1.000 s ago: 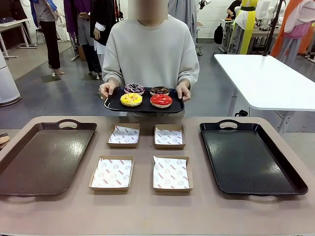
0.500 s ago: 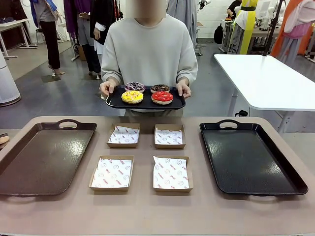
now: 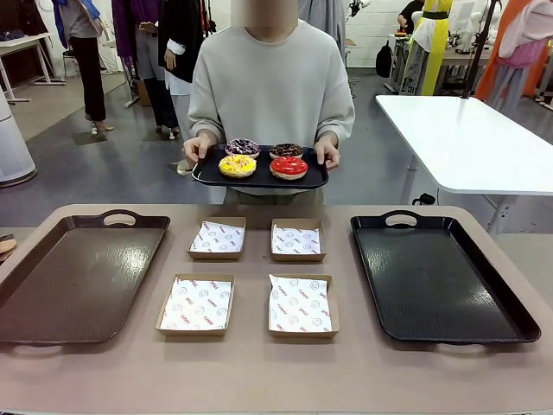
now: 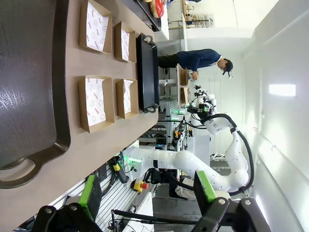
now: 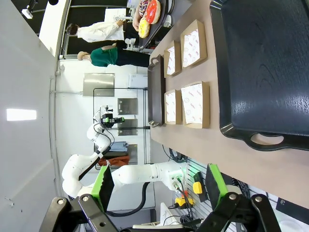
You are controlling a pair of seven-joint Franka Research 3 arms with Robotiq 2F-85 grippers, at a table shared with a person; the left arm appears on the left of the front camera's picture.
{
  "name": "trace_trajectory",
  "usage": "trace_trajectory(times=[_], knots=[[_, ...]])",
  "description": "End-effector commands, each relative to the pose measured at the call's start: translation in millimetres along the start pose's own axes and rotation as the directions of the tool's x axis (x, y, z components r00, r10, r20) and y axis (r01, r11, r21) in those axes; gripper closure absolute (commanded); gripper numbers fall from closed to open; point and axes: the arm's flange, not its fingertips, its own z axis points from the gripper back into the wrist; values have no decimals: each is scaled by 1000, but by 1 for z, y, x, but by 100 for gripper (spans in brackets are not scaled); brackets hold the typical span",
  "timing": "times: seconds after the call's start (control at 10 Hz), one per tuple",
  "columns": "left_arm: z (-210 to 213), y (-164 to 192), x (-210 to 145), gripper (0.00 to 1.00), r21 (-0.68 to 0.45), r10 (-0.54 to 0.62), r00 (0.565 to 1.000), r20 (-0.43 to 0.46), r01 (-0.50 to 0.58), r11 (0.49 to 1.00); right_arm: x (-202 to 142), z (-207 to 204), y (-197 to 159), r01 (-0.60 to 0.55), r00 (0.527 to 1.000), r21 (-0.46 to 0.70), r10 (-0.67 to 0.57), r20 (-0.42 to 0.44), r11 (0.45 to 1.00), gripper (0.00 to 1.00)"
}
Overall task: Individually package the donuts and arrange them on the tray.
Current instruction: Pick up one Paper togo box.
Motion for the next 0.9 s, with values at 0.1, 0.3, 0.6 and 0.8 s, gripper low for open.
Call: trace_trajectory(times=[0.1, 0.3, 0.6, 0.8], knots=[[2, 0, 0, 0, -13, 0, 1000, 10, 1, 1000, -2, 2, -2, 6, 1000, 15, -6, 1, 1000, 0], [2, 0, 0, 0, -13, 0, 1000, 10, 1, 1000, -2, 2, -2, 6, 1000, 15, -6, 1, 1000, 0], [2, 0, 0, 0, -13, 0, 1000, 10, 1, 1000, -2, 2, -2, 6, 1000, 15, -6, 1, 1000, 0], [2, 0, 0, 0, -13, 0, 1000, 10, 1, 1000, -2, 2, -2, 6, 1000, 15, -6, 1, 1000, 0]])
